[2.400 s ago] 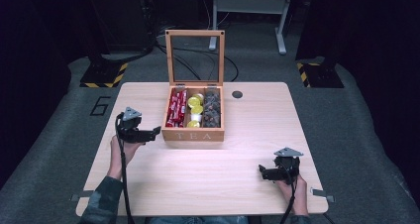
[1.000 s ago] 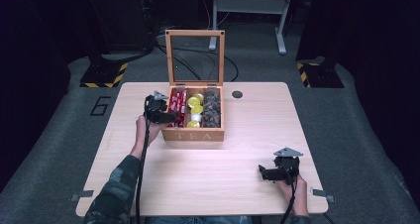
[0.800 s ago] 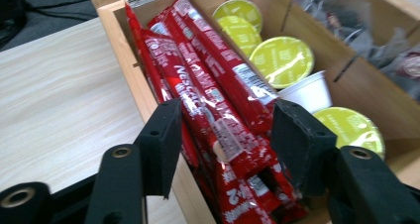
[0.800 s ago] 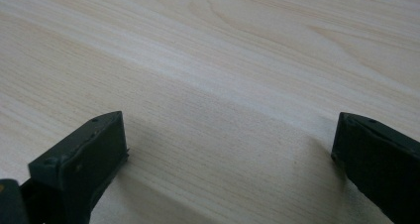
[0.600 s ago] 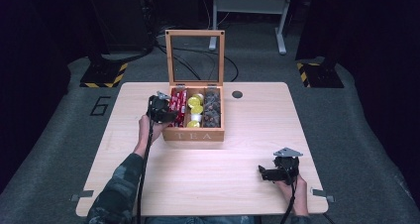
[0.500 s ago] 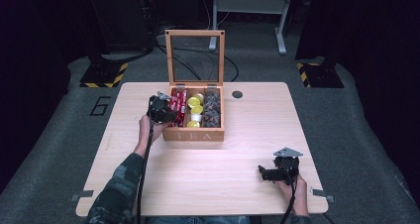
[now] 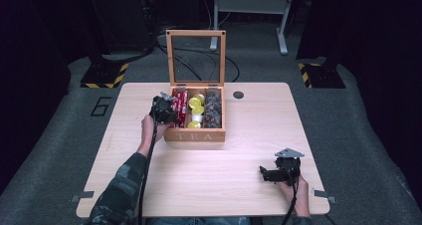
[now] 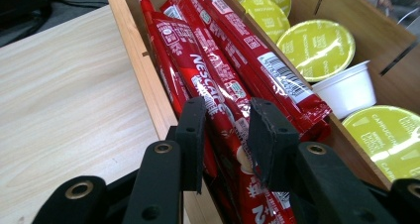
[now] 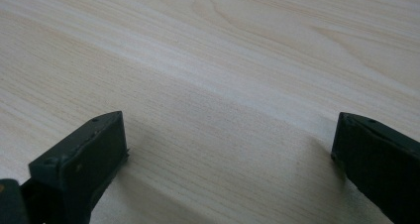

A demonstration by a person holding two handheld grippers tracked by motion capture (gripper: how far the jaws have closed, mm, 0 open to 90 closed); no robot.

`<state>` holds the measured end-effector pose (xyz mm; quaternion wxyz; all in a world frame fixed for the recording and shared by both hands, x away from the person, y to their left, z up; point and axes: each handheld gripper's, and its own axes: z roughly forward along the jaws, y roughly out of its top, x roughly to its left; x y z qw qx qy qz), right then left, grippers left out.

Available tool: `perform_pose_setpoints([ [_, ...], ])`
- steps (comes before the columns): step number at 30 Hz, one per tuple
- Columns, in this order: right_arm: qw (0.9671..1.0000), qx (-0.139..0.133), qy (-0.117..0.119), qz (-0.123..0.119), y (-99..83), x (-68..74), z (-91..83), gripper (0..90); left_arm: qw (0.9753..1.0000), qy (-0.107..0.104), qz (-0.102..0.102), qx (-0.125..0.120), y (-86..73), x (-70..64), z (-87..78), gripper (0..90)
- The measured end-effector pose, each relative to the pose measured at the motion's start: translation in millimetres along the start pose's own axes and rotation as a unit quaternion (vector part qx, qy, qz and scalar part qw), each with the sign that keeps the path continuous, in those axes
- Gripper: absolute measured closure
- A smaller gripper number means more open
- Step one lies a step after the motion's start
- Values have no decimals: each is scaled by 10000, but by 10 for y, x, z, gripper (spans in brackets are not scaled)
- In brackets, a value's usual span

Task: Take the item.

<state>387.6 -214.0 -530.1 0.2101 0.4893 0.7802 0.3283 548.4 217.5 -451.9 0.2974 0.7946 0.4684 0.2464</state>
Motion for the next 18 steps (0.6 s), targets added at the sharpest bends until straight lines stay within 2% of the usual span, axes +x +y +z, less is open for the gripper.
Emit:
perform_pose_setpoints([
  [5, 10000, 6, 14, -3, 1, 0, 0, 1, 9998, -83, -167, -11, -9, 18, 27, 689],
  [7, 10000, 3, 12, -2, 1, 1, 1, 1, 9998, -90, -150, 10, -5, 22, 32, 698],
  [9, 10000, 8, 16, -1, 1, 0, 0, 2, 9999, -50, -95, 49, 3, 14, 38, 709],
  [18, 10000, 4, 14, -2, 1, 0, 1, 1, 9997, 96, -167, 154, 2, -6, 58, 814],
])
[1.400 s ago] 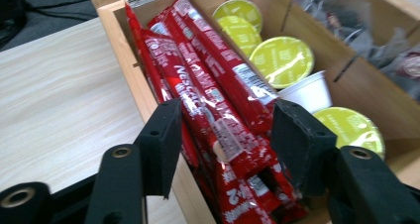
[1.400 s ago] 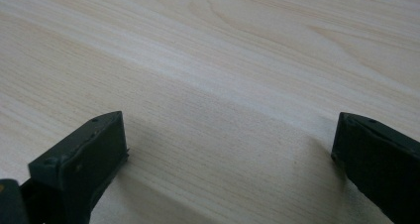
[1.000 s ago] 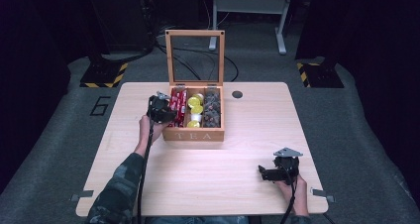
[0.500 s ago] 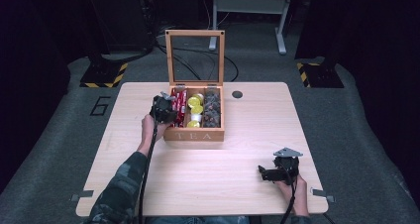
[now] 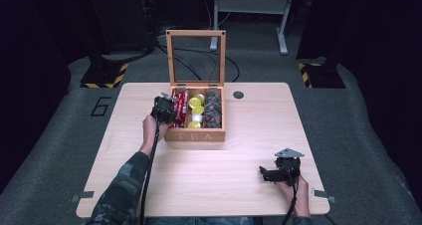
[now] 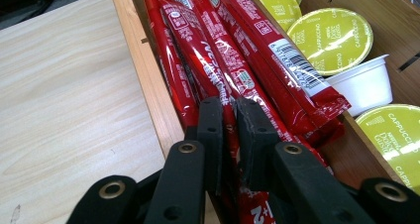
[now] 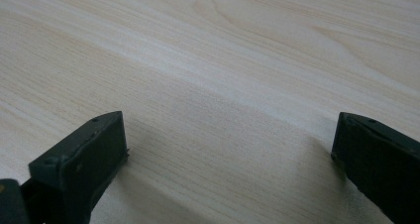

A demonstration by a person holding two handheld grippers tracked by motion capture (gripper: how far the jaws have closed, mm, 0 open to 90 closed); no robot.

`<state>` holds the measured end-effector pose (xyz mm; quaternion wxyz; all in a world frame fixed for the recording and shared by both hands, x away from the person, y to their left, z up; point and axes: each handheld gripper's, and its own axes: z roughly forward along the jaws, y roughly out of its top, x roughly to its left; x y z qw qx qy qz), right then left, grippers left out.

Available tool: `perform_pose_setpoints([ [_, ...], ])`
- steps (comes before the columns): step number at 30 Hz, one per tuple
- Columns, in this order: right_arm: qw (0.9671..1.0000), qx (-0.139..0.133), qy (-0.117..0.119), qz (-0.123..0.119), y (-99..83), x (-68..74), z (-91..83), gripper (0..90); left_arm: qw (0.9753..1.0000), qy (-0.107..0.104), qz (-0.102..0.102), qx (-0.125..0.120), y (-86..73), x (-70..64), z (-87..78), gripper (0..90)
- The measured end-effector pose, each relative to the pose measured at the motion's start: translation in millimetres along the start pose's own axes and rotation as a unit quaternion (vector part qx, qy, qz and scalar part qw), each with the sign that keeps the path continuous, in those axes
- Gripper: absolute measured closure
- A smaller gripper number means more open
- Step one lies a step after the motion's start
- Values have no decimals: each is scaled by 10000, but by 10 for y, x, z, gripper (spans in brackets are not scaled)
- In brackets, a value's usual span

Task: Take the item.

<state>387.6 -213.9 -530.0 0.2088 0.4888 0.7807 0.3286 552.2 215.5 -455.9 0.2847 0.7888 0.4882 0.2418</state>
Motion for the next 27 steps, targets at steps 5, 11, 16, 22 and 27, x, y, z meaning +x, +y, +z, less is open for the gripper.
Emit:
perform_pose_setpoints([
  [5, 10000, -1, -2, 5, 0, 0, 0, 2, 9999, -21, -108, 20, 14, 9, -4, 828],
  [11, 10000, 3, 2, -2, 0, 0, 0, 2, 9998, -54, -207, -38, 29, 46, -36, 841],
  [16, 10000, -2, -1, 3, 0, 0, 0, 2, 9996, -1, -193, -190, 55, 59, -114, 843],
  [22, 10000, -2, -2, 4, 0, 0, -1, 1, 9992, -56, -266, -298, 49, 117, -191, 843],
  [27, 10000, -2, -5, 7, 0, 1, -1, 1, 9990, -81, -246, -362, 47, 146, -247, 844],
])
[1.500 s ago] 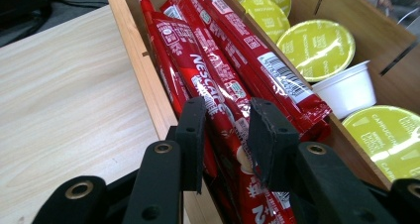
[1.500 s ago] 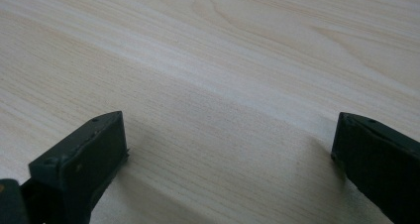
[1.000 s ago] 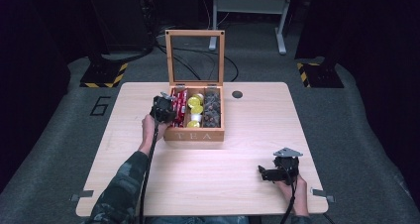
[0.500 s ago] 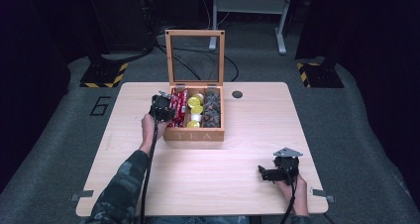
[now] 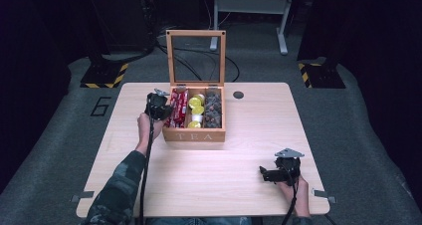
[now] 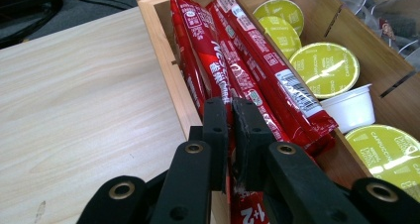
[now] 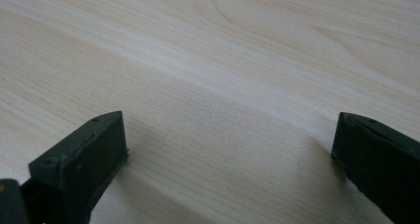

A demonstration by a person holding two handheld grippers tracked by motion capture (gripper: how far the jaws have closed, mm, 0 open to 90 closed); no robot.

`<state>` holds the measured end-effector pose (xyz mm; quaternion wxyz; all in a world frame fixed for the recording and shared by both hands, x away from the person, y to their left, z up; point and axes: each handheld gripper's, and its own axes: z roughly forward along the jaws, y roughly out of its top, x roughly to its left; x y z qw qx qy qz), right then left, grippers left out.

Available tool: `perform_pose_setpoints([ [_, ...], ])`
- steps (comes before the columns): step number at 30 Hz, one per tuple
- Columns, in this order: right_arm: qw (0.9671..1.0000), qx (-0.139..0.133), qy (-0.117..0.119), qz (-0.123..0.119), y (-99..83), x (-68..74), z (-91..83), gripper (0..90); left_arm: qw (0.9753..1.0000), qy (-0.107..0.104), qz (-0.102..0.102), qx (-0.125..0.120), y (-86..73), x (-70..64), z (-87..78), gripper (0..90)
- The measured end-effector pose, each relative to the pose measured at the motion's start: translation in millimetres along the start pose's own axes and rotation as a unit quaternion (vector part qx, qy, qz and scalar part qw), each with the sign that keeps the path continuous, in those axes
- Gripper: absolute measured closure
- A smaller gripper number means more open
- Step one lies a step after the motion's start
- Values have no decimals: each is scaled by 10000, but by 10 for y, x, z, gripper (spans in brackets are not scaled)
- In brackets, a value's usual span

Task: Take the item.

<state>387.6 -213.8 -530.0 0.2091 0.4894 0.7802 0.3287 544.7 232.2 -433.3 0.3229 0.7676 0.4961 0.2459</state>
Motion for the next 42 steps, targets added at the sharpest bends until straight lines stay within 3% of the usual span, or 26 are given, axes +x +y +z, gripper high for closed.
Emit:
perform_pose_setpoints([
  [21, 10000, 1, -1, 3, 0, 0, 0, 1, 9990, -76, 87, -433, 43, 8, -270, 843],
  [27, 10000, 0, -2, 6, 0, 1, 0, 1, 9988, -55, 147, -453, 50, 55, -373, 843],
  [42, 10000, 0, -4, 9, 0, 1, 0, 1, 9979, -7, -47, -649, 14, 225, -534, 842],
])
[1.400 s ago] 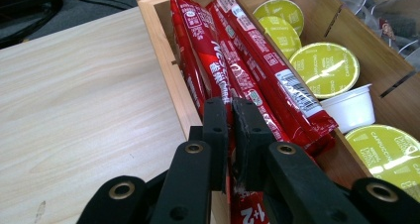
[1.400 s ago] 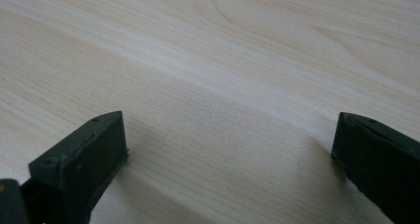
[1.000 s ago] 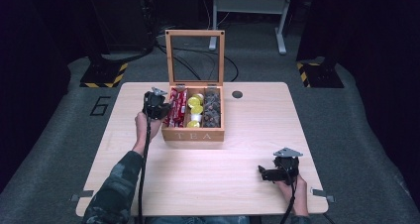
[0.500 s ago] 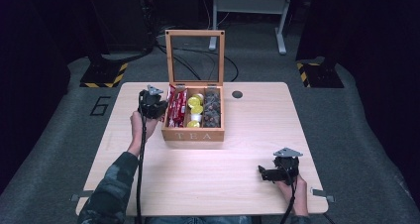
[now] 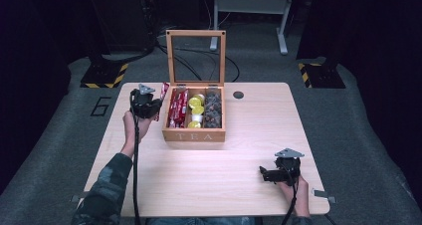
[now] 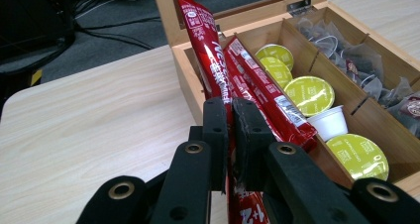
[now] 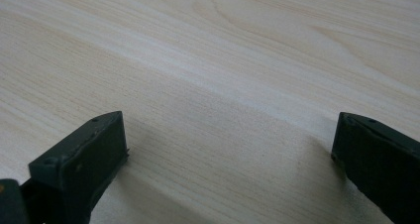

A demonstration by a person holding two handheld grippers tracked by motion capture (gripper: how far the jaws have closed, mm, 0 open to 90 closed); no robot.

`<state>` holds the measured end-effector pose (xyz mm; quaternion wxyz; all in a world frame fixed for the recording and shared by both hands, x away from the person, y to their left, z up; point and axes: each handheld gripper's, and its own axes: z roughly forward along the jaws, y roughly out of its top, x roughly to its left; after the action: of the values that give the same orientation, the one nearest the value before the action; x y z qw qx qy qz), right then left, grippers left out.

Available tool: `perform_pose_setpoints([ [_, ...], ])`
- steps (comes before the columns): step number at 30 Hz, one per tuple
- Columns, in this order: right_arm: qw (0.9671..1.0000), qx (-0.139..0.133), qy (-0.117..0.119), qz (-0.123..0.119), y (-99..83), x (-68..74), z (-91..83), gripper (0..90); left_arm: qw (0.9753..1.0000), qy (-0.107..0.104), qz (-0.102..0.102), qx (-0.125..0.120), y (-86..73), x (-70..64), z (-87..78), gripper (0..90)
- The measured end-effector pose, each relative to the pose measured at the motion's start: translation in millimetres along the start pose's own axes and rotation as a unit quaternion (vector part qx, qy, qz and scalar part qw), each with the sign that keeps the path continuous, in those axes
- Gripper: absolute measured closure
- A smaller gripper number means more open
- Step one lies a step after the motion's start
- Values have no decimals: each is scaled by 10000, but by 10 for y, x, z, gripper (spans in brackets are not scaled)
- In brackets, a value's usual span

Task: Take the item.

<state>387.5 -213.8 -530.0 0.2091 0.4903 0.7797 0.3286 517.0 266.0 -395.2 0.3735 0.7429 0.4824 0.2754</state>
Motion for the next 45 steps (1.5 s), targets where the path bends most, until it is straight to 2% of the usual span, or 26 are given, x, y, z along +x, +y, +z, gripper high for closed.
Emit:
perform_pose_setpoints([
  [19, 10000, 2, -1, 3, 0, 0, 0, 1, 9995, 188, -216, -143, -82, 272, -96, 842],
  [34, 10000, 2, -2, 4, 0, 0, 0, 1, 9978, 442, -487, -71, -244, 559, -86, 842],
  [43, 10000, 3, -2, 5, 0, 0, 0, 1, 9972, 488, -574, -28, -340, 699, -69, 842],
  [45, 10000, 5, -4, -2, 0, 0, 0, 1, 9966, 494, -660, -29, -368, 721, -54, 842],
])
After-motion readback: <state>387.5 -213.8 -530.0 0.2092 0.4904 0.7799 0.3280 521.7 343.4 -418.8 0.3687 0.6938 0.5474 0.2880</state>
